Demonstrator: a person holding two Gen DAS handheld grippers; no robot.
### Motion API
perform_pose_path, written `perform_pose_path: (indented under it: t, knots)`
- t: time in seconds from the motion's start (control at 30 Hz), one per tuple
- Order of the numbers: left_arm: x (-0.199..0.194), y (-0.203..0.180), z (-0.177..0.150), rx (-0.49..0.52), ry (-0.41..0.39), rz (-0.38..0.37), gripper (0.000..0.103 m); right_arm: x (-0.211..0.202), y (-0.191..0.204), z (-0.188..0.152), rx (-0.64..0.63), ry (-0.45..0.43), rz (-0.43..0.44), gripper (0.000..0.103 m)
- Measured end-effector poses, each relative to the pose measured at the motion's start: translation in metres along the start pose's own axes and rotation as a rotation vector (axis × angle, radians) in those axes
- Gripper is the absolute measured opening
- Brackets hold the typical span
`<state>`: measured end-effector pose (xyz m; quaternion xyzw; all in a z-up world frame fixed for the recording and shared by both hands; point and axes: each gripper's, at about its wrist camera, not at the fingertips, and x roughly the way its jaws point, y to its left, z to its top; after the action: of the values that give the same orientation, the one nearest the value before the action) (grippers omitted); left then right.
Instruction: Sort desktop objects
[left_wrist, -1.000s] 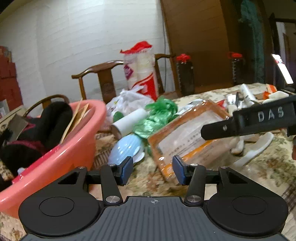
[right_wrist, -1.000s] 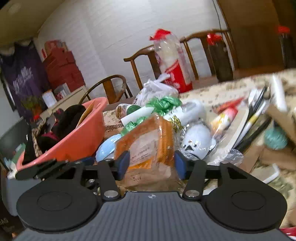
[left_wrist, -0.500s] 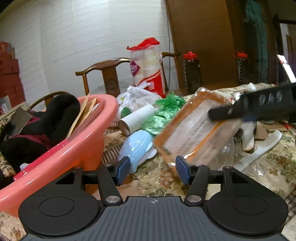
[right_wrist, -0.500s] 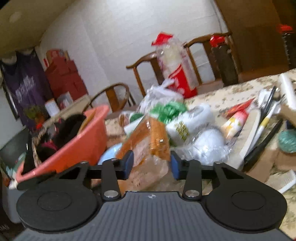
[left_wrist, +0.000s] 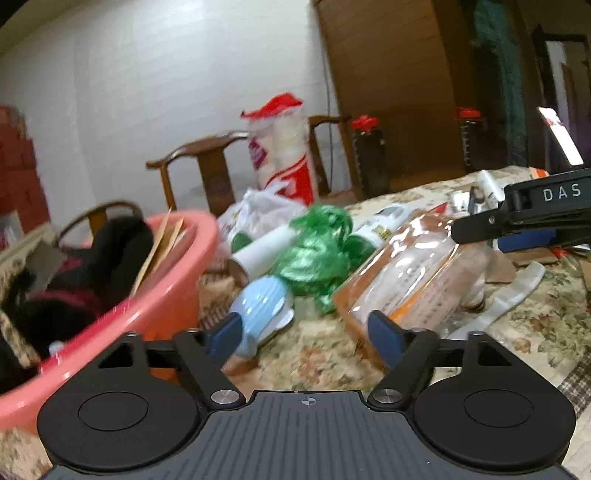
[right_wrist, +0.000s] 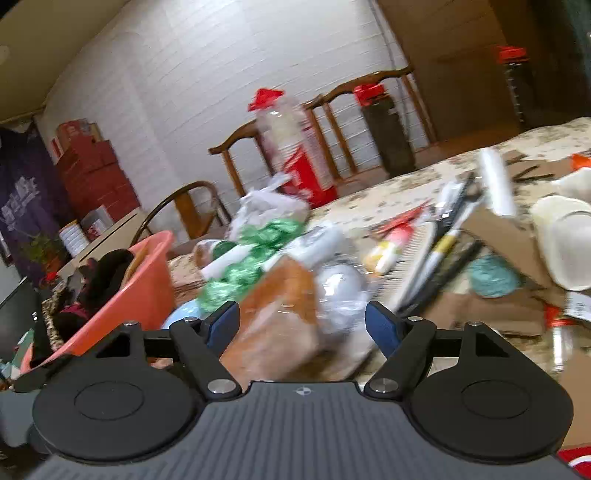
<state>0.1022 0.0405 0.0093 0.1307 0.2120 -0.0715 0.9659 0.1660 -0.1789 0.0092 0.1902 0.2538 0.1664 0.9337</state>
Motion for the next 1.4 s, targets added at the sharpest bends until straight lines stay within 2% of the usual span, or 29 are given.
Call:
perform_pose_path:
  t: [0.1,0.23,0.37,0.5,0.57,0.7,0.8,0.9,1.0,1.07,1.13,1.23,1.27,1.3,1.33,1.4]
  knots:
    - [0.008,0.0,0.008,-0.026,0.013,-0.018,0.086,-0.003,-0.015,0.003,0.043,0.028,0.002,0.08]
    - [0.021,0.004,0.016,-0.122,0.052,-0.042,0.086,0.0,-0.034,0.006,0.204,0.09,0.109,0.08]
    - [0.021,-0.016,0.02,-0.022,0.033,-0.061,0.089,0.012,-0.028,0.002,0.224,0.15,0.133,0.08]
    - [0.013,-0.033,0.01,0.08,-0.005,-0.069,0.093,0.017,-0.017,0.0,0.202,0.162,0.154,0.081]
    - [0.015,-0.04,0.007,0.111,0.012,-0.085,0.093,0.018,-0.012,0.002,0.194,0.161,0.164,0.081]
    - [0.012,-0.051,-0.001,0.196,-0.005,-0.073,0.093,0.021,-0.005,0.008,0.209,0.17,0.186,0.081]
    - [0.02,-0.047,-0.001,0.192,0.007,-0.042,0.094,0.026,-0.003,0.011,0.194,0.164,0.165,0.081]
    - [0.033,-0.042,0.0,0.17,0.034,-0.038,0.095,0.034,-0.004,0.008,0.24,0.187,0.193,0.081]
    - [0.044,-0.04,0.0,0.139,0.054,-0.051,0.097,0.038,0.0,0.007,0.23,0.188,0.185,0.081]
    - [0.052,-0.042,0.0,0.126,0.077,-0.047,0.096,0.041,0.003,0.007,0.215,0.197,0.176,0.081]
    - [0.057,-0.042,0.002,0.115,0.095,-0.051,0.087,0.044,0.006,0.007,0.211,0.2,0.164,0.081]
    - [0.059,-0.039,0.006,0.112,0.074,-0.041,0.077,0.047,0.01,0.007,0.204,0.202,0.166,0.078]
    - [0.06,-0.037,0.008,0.098,0.067,-0.035,0.076,0.048,0.012,0.006,0.2,0.2,0.16,0.071]
    - [0.062,-0.035,0.01,0.086,0.067,-0.044,0.073,0.049,0.013,0.006,0.188,0.201,0.153,0.051]
    - [0.064,-0.033,0.011,0.07,0.072,-0.066,0.053,0.051,0.015,0.005,0.172,0.201,0.152,0.045]
    - [0.066,-0.03,0.013,0.054,0.062,-0.066,0.05,0.051,0.018,0.004,0.155,0.192,0.15,0.007]
